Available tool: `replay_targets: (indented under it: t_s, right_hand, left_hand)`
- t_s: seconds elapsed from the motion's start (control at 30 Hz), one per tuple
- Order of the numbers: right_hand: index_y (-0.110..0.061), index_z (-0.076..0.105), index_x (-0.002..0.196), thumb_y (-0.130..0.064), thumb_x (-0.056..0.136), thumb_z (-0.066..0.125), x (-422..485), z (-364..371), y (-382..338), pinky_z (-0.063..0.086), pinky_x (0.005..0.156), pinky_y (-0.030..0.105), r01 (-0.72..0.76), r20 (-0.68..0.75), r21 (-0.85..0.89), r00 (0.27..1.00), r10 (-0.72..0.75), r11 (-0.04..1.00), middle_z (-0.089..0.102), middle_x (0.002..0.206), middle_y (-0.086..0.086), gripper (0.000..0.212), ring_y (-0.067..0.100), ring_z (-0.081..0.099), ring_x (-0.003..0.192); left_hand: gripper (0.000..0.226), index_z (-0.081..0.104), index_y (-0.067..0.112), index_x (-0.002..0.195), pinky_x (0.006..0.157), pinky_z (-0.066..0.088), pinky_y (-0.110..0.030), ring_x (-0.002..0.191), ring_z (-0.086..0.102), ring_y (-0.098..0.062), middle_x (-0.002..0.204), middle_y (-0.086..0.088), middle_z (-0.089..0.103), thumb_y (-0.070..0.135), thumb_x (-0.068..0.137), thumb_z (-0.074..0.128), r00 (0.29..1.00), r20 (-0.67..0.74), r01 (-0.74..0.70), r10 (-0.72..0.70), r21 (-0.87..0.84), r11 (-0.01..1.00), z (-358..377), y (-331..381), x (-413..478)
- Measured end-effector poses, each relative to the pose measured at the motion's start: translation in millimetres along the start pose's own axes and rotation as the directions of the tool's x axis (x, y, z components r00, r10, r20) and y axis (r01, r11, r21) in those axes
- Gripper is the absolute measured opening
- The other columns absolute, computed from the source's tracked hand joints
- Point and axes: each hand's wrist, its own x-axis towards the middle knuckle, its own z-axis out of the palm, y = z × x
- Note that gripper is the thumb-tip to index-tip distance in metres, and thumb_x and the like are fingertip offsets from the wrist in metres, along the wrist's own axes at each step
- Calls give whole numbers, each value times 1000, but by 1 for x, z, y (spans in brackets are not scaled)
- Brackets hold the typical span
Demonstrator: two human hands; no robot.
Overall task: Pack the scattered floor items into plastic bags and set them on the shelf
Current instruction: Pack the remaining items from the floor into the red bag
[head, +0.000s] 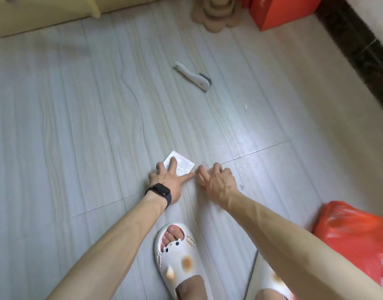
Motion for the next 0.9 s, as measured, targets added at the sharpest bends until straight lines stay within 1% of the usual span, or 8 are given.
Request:
replay_targets:
  t_s: [0.07, 0.2, 0.33, 0.47, 0.6, 0.67, 0.77, 0.9]
  right_hand:
    - [-22, -2, 155, -22, 94, 41, -26, -5, 18, 47, 79, 38, -48, 222, -89, 973, 67, 995, 39, 136, 16, 75, 34, 44, 116]
    - [-26, 46, 136, -23, 82, 65, -85, -44, 64, 50, 76, 35, 150, 361, -106, 927, -103, 983, 45, 127, 7, 57, 33, 53, 103]
    - [-28, 44, 131, -19, 68, 65, -140, -110, 122, 56, 71, 35, 37, 263, -128, 965, -2, 991, 45, 105, 6, 67, 29, 55, 87]
    - [-13, 55, 117, -37, 77, 48, -215, -163, 185, 40, 52, 22, -212, 116, 255, 975, 188, 944, 47, 76, 2, 47, 21, 49, 60]
    - [-15, 54, 99, -40, 89, 46, -290, -154, 235, 48, 65, 31, -203, -14, 800, 934, 357, 564, 64, 85, 8, 28, 29, 66, 79]
    - [-18, 58, 114, -35, 87, 52, -332, -122, 247, 55, 73, 38, 46, -59, 998, 925, 376, 44, 68, 99, 12, 33, 33, 71, 85]
    - [-14, 52, 131, -31, 88, 55, -387, -50, 249, 54, 87, 53, 352, -6, 742, 854, 519, -571, 69, 117, 21, 46, 45, 68, 100]
    - [7, 60, 115, -6, 97, 46, -421, 50, 230, 59, 65, 39, 344, 374, 648, 634, 677, -680, 73, 97, 23, 26, 34, 71, 77]
  left_hand:
    - [66, 17, 67, 136, 89, 42, -47, 116, 31, -39, 146, -3, 18, 32, 87, 46, 992, 117, -50, 46, 27, 998, -25, 7, -16]
    - [67, 24, 62, 139, 86, 35, -43, 119, 32, -39, 147, 2, 25, 34, 83, 49, 992, 96, -82, 79, 31, 996, -90, 8, -51]
    - [70, 28, 59, 140, 79, 39, -37, 115, 39, -38, 147, 8, 29, 36, 80, 54, 997, -3, -82, 82, -5, 997, -161, 18, -90]
    - [69, 31, 57, 139, 85, 46, -40, 113, 41, -37, 147, 10, 31, 41, 78, 58, 973, -170, -158, 154, -10, 987, -228, 59, -126]
    - [67, 33, 58, 137, 94, 44, -42, 118, 41, -33, 148, 14, 31, 48, 77, 61, 912, -307, -297, 274, -32, 954, -270, 119, -158]
    - [66, 33, 59, 136, 95, 42, -42, 120, 40, -30, 149, 16, 29, 49, 77, 60, 863, -349, -386, 365, 9, 922, -278, 153, -173]
    - [65, 31, 58, 137, 95, 39, -39, 119, 39, -27, 150, 16, 26, 48, 79, 58, 788, -361, -495, 499, 110, 862, -275, 202, -187]
    - [63, 31, 55, 137, 90, 38, -38, 117, 39, -27, 149, 13, 26, 45, 80, 58, 734, -283, -583, 617, 201, 787, -256, 259, -188]
